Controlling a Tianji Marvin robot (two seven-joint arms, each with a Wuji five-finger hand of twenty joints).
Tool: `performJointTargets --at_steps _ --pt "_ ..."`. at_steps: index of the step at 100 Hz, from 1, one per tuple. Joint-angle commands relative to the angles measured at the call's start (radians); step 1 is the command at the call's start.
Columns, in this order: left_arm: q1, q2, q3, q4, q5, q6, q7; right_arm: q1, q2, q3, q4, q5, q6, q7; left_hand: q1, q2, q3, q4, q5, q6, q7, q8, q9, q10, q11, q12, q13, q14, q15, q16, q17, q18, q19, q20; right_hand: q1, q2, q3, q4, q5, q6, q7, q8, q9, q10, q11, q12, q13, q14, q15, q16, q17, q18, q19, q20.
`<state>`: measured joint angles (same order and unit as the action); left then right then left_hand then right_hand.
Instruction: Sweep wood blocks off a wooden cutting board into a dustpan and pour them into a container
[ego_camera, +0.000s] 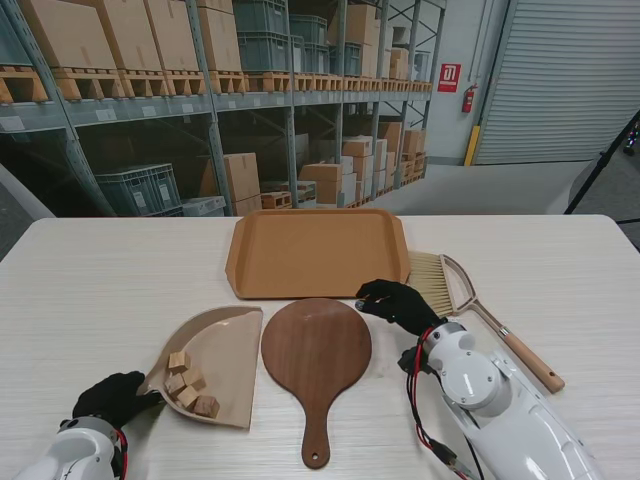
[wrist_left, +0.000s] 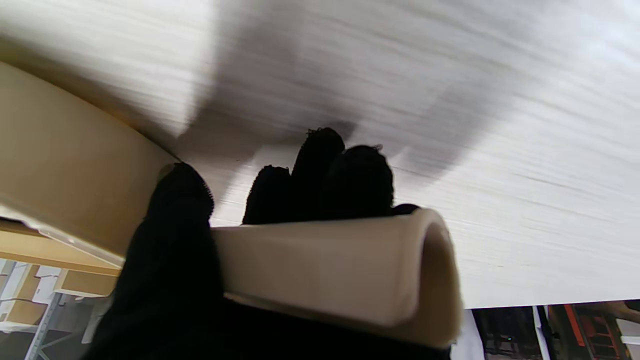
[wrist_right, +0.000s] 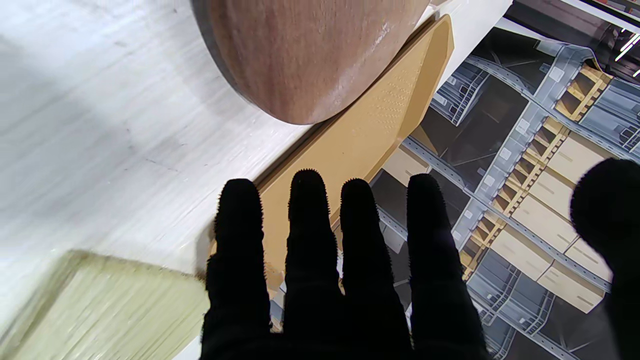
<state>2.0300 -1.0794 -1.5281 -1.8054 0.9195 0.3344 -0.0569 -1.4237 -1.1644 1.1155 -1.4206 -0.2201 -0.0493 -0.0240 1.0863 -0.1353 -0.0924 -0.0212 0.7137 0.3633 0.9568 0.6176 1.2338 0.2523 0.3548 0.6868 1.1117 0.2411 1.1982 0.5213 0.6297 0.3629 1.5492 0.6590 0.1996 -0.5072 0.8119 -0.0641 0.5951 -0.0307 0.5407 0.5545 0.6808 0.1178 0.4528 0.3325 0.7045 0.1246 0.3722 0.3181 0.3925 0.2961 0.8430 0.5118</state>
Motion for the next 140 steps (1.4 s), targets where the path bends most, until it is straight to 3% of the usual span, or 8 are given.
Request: performJointTargets --at_steps 1,47,81,108,140 --pt "0.019 -0.009 -0.005 -0.013 -0.021 0.013 -0.002 -0.012 0.003 0.001 -0.008 0.008 0.010 0.024 0.161 0.102 0.104 0.005 0.102 0.035 0.011 0.026 0.065 -0.236 0.969 0.026 0.086 -0.126 0.127 0.031 -0.032 0.000 0.042 0.040 0.015 0.015 -0.029 0.020 0.005 -0.013 0.012 -0.006 0.003 -0.012 0.023 0.013 0.031 -0.007 0.024 0.021 0.013 0.030 0.022 0.029" --pt "0.079 -0.033 -0.061 -0.073 -0.096 -0.001 0.080 -0.016 0.009 0.010 -0.008 -0.008 0.002 0.034 0.166 0.103 0.108 0.005 0.118 0.054 0.017 0.058 0.091 -0.238 1.025 0.064 0.105 -0.134 0.195 0.029 -0.020 0.020 0.049 0.063 0.031 -0.010 0.000 0.020 0.007 -0.012 0.010 -0.005 0.012 -0.011 0.025 0.019 0.039 -0.007 0.033 0.027 0.015 0.028 0.035 0.039" --pt "0.086 -0.039 -0.077 -0.101 -0.120 -0.013 0.099 -0.015 0.010 0.010 -0.006 -0.010 -0.005 0.035 0.163 0.096 0.112 0.006 0.129 0.057 0.012 0.067 0.107 -0.243 1.031 0.074 0.121 -0.142 0.211 0.023 -0.006 0.019 0.059 0.069 0.030 -0.012 0.007 0.017 0.007 -0.011 0.009 -0.004 0.011 -0.010 0.024 0.020 0.038 -0.006 0.034 0.027 0.014 0.027 0.036 0.039" --pt "0.017 -0.033 -0.084 -0.083 -0.127 -0.032 0.068 -0.012 0.013 0.003 0.001 -0.008 -0.027 0.049 0.162 0.092 0.115 0.006 0.138 0.058 0.008 0.073 0.118 -0.253 1.033 0.081 0.134 -0.152 0.220 0.018 0.006 0.013 0.070 0.070 0.031 -0.011 0.007 0.017 0.007 -0.013 0.007 -0.005 0.014 -0.011 0.022 0.020 0.035 -0.005 0.032 0.027 0.011 0.028 0.035 0.038" --pt "-0.139 -0.012 -0.075 -0.011 -0.076 -0.090 -0.005 -0.009 0.016 -0.001 0.006 -0.007 -0.034 0.063 0.157 0.095 0.115 0.005 0.133 0.048 0.007 0.081 0.114 -0.268 1.023 0.082 0.130 -0.167 0.209 0.010 0.013 0.002 0.068 0.063 0.033 -0.010 0.006 0.017 0.011 -0.013 0.007 -0.004 0.017 -0.011 0.021 0.020 0.036 -0.004 0.032 0.027 0.011 0.029 0.034 0.038"
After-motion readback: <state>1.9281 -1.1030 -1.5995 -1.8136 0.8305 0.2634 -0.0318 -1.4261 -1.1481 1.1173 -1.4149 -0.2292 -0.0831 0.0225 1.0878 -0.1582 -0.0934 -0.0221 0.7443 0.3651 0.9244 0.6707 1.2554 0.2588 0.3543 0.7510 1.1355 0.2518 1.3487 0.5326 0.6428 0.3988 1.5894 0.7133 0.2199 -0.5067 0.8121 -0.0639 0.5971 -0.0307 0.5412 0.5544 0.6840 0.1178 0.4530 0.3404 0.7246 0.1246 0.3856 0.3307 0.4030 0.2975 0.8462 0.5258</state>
